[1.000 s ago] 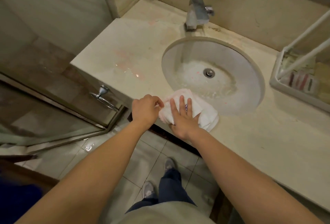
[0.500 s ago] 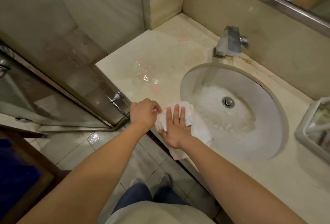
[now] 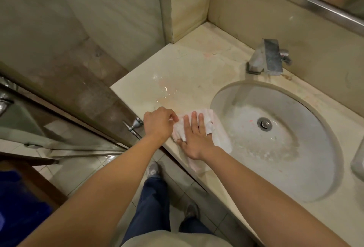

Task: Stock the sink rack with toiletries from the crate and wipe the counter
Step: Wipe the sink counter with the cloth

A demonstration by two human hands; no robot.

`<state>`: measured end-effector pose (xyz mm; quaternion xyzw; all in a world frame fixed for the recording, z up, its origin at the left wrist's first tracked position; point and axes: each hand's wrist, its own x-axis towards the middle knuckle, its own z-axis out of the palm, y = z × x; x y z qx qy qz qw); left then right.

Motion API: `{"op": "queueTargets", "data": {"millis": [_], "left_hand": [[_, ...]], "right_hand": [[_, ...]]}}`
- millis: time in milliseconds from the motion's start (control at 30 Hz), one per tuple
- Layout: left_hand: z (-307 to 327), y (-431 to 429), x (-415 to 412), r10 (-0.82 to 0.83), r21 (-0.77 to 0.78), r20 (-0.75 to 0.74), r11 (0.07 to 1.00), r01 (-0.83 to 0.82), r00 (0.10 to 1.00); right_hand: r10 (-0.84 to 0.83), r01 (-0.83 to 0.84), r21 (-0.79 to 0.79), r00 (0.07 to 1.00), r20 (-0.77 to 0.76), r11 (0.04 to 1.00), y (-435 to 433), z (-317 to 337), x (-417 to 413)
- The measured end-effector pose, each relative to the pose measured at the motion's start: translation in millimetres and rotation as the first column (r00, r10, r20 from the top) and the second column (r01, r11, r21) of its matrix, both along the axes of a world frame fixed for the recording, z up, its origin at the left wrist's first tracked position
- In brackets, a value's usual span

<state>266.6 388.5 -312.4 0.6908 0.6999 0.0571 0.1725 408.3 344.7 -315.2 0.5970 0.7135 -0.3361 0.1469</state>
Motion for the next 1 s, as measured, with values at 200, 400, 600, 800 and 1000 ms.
{"op": "queueTargets", "data": {"millis": [200,400,600,800,1000], "left_hand": [[1.0,47.6,-36.5,-0.005,0.002,0.025,1.0,0.005,1.0],[4.8,99.7,-79.0,0.007,-0.007,0.012,1.0,-0.007,1.0],[4.0,147.1,-109.7,0.003,0.004,0.031,1.0,-0.004,1.0],[7.2,190.1,-131.5,-0.028,-0.013,0.007,1.0,0.028,1.0],[2.4,192.4,-138.8,-0.166,0.03,-0.119,0.985,0.17,0.979]], "right_hand": [[0.003,-0.003,0.025,1.0,-0.011,1.0,49.1,-1.6,-32.0],[0.022,-0.021,0.05,1.0,-0.014,0.999,103.4,-5.3,-74.4],[0.001,0.001,0.067,0.999,-0.034,0.998,151.8,-7.4,-106.5],[0.009,-0.005,0.122,1.0,-0.028,0.993,200.6,-16.4,-130.4],[0.102,-0.095,0.138,0.994,-0.045,0.986,227.7,-13.1,-127.5]]}}
